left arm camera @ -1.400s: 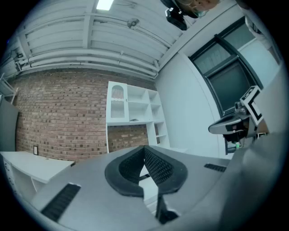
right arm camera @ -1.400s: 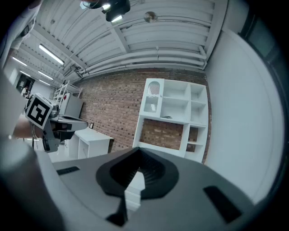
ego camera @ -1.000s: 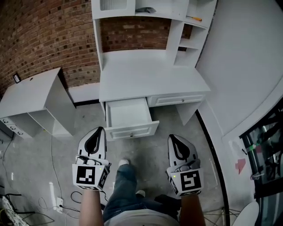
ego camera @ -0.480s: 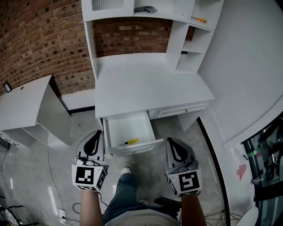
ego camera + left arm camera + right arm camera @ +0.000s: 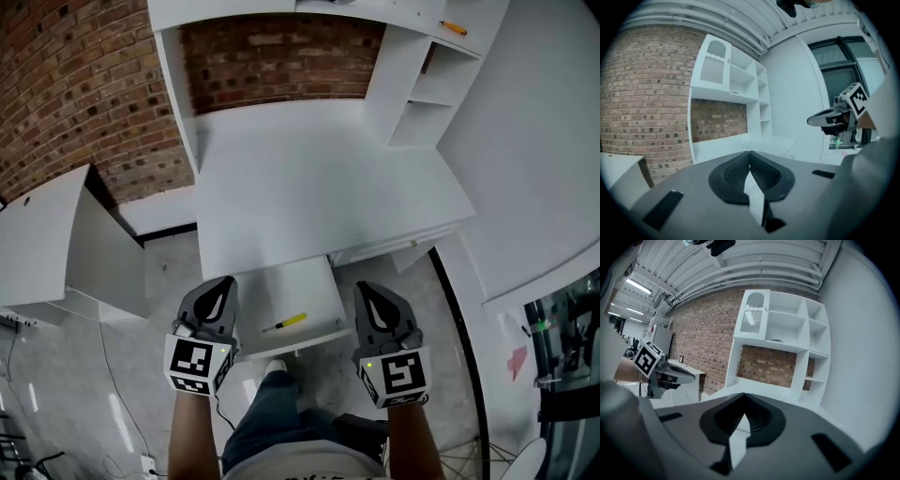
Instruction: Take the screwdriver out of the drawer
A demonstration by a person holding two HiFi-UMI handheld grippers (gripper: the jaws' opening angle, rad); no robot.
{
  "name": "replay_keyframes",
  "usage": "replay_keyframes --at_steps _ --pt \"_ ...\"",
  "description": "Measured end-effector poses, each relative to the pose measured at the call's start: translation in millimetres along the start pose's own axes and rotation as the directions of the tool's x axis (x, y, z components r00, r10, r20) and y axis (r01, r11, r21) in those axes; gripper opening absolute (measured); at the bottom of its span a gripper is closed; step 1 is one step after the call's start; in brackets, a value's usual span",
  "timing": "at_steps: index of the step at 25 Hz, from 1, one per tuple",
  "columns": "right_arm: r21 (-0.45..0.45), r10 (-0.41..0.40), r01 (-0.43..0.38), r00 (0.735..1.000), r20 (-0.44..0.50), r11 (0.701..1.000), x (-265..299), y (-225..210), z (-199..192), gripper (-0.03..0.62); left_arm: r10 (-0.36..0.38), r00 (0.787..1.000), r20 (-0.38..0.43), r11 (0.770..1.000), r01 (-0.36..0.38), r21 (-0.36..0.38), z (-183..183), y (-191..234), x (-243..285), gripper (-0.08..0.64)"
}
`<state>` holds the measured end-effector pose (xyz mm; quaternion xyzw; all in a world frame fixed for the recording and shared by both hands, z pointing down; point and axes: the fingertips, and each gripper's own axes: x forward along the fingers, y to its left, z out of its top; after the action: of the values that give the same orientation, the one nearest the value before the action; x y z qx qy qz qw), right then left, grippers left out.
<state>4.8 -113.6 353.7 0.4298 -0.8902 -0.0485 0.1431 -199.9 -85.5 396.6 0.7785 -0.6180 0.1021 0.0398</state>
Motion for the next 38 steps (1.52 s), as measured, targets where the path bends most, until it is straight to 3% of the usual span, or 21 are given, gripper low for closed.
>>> replay_keyframes --at_steps 3,6,9,13,15,17,19,25,30,35,38 --pt "0.018 -0.005 0.006 0.999 -0.044 1.0 21.9 -5.4 -11.3 0.011 -0.076 0.995 -0.059 0.997 0.077 0.004 -16.8 -1.0 30.6 0.024" --pt "0.034 0.002 0.001 0.995 -0.101 0.999 33.5 -9.8 -30.4 0.011 -0.171 0.974 -0.149 0.985 0.172 -0.006 -43.8 -16.2 54.3 0.176" --pt "0.072 0.018 -0.008 0.989 -0.147 0.997 41.0 -19.4 -51.9 0.009 -0.224 0.949 -0.223 0.974 0.225 -0.023 -68.3 -33.4 72.9 0.241" --pt "0.106 0.059 -0.038 0.978 -0.201 0.994 48.3 -26.8 -79.7 0.011 -0.248 0.923 -0.295 0.967 0.253 -0.024 -97.8 -50.6 89.7 0.253" --pt "0.106 0.084 -0.061 0.971 -0.225 0.992 51.0 -24.6 -90.1 0.011 -0.274 0.899 -0.343 0.96 0.279 -0.034 -116.4 -60.8 92.4 0.248" --pt "0.111 0.111 -0.085 0.96 -0.257 0.99 52.4 -19.0 -104.3 0.011 -0.311 0.86 -0.405 0.947 0.317 -0.053 -141.1 -72.8 94.5 0.238" --pt "0.13 0.131 -0.096 0.946 -0.296 0.987 52.3 -13.0 -123.9 0.011 -0.351 0.809 -0.472 0.929 0.364 -0.066 -171.5 -85.9 97.7 0.235" --pt "0.209 0.157 -0.081 0.913 -0.377 0.975 43.8 -2.1 -179.4 0.011 -0.404 0.614 -0.678 0.865 0.497 -0.065 -265.8 -111.6 102.5 0.216" --pt "0.259 0.133 -0.028 0.908 -0.397 0.965 35.4 -4.0 -204.2 0.011 -0.411 0.48 -0.775 0.8 0.597 -0.055 -315.8 -128.6 120.2 0.209" --pt "0.27 0.106 0.011 0.903 -0.417 0.963 25.5 -13.5 -215.9 0.011 -0.385 0.379 -0.842 0.753 0.657 -0.049 -357.3 -145.7 127.4 0.185" --pt "0.27 0.098 0.024 0.896 -0.433 0.963 22.3 -18.8 -222.6 0.011 -0.343 0.362 -0.867 0.754 0.657 -0.023 -374.8 -146.9 133.4 0.165"
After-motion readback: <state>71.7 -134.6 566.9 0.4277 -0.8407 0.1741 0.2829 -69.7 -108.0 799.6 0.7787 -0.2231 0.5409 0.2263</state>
